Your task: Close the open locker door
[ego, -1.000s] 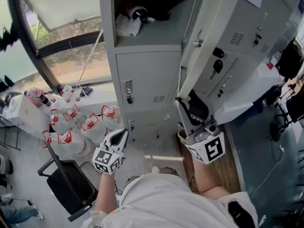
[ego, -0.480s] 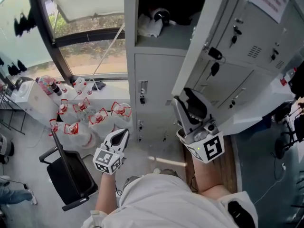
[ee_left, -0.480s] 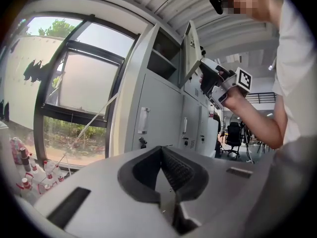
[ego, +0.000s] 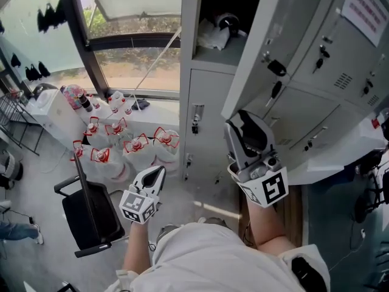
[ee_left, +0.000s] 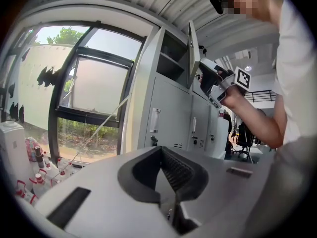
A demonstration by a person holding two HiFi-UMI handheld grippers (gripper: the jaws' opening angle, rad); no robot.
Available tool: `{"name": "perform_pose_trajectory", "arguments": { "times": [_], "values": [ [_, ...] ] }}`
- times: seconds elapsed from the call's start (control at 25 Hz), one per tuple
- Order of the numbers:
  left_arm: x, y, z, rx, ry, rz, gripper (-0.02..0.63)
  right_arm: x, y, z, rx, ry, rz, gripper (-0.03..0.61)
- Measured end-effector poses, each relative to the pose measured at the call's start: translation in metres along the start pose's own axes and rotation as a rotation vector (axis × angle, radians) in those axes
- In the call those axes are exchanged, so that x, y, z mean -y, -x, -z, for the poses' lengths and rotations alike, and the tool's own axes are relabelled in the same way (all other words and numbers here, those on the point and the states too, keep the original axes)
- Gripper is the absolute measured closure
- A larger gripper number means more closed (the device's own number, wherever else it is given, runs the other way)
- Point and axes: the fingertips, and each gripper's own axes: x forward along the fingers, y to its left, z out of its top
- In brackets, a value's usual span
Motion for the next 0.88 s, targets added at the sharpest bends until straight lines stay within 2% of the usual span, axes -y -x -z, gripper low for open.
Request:
{"name": "perform_pose_trajectory", "arguments": {
  "times": [0.88],
  "values": [
    [-0.038,0.024,0.005,-0.004,0.022,-0.199,0.611,0.016,-0.05,0.038,0.033,-0.148,-0.091,0.508]
  ]
}}
